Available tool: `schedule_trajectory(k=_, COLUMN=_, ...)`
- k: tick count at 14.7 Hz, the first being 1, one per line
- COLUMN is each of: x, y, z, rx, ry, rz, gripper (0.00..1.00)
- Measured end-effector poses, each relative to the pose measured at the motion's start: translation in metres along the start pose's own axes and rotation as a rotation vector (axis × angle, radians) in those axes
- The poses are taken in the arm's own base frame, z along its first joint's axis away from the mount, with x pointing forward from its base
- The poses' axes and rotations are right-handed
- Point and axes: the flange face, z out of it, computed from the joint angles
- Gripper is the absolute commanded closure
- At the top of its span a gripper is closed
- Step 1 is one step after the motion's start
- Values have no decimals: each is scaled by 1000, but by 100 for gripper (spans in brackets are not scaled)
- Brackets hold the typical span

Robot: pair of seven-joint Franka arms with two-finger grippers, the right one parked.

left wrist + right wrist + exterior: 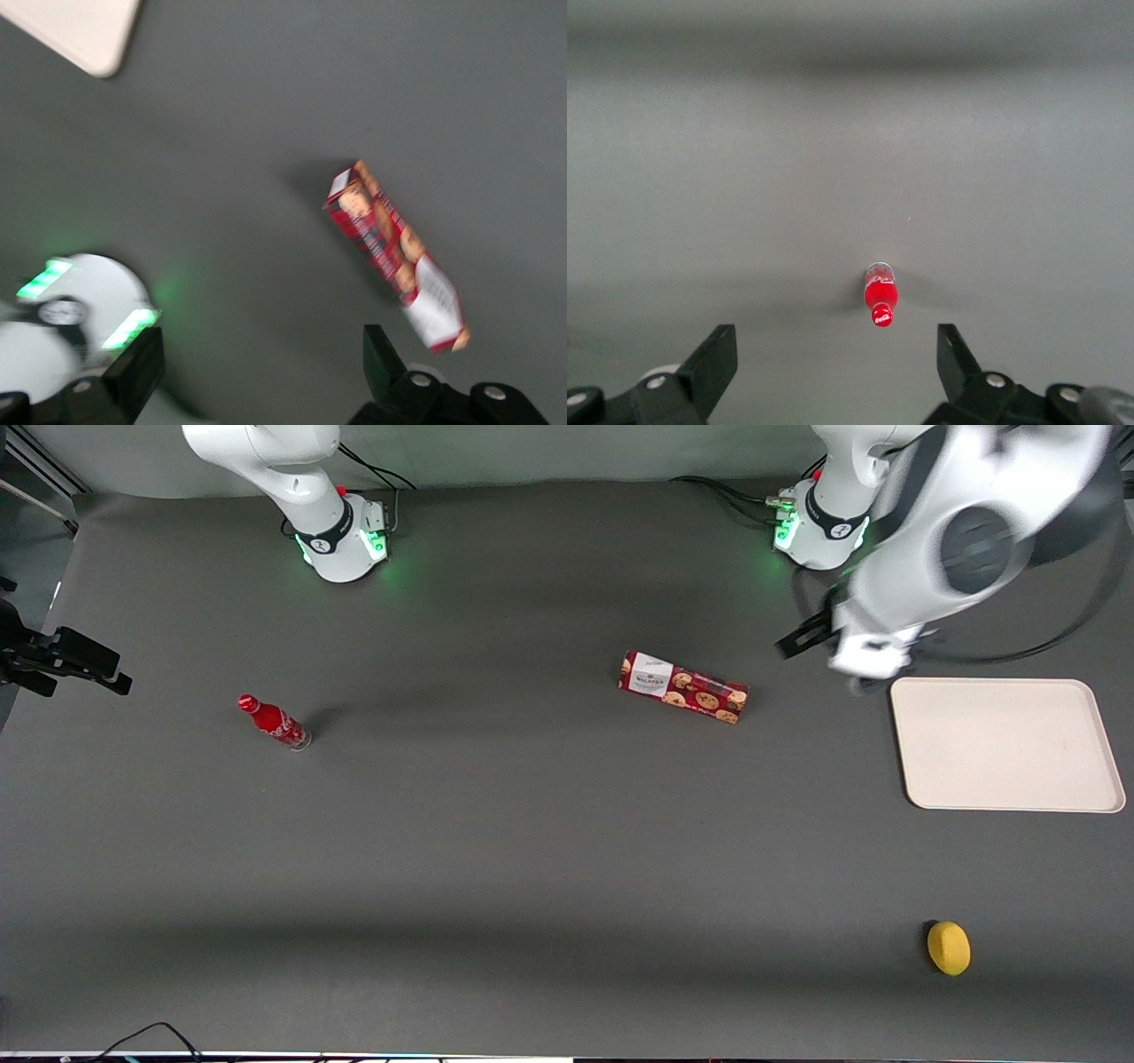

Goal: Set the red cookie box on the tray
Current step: 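Move the left gripper over the red cookie box and lower it, then close the left gripper on the end of the red cookie box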

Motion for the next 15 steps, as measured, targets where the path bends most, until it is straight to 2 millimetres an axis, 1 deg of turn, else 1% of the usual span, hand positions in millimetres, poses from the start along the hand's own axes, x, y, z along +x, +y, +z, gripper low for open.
schedule_trajectory(k=1, x=-3, y=13, z=32, rx=-17, ry=5, rz=-74, gripper=0)
schedule_trajectory(k=2, x=-2, y=22, z=59, rx=-28, ry=7, rz=-132, gripper=0)
schedule_trajectory(k=4, x=4, y=42, z=102, rx=-51, ry=3, rz=-206, gripper=0)
schedule_trajectory(k=6, x=15, y=60, z=138, rx=-91, ry=9, rz=-243, gripper=0)
schedule_trajectory(k=8, x=21, y=72, z=168, rx=-110, ry=8, rz=-250, gripper=0)
schedule_trajectory(k=10, x=23, y=77, z=187, rx=-117, ry=7, rz=-251, gripper=0)
schedule_trajectory(k=12, x=23, y=76, z=203, rx=-117, ry=9, rz=-250, gripper=0)
schedule_trajectory(k=13, x=21, y=75, z=211, rx=-106, ry=12, rz=-242, gripper=8)
schedule_trajectory(k=14, x=18, y=74, z=219, rx=-91, ry=15, rz=-232, gripper=33)
schedule_trajectory(k=15, x=17, y=73, z=225, rx=-79, ry=15, rz=-225, gripper=62)
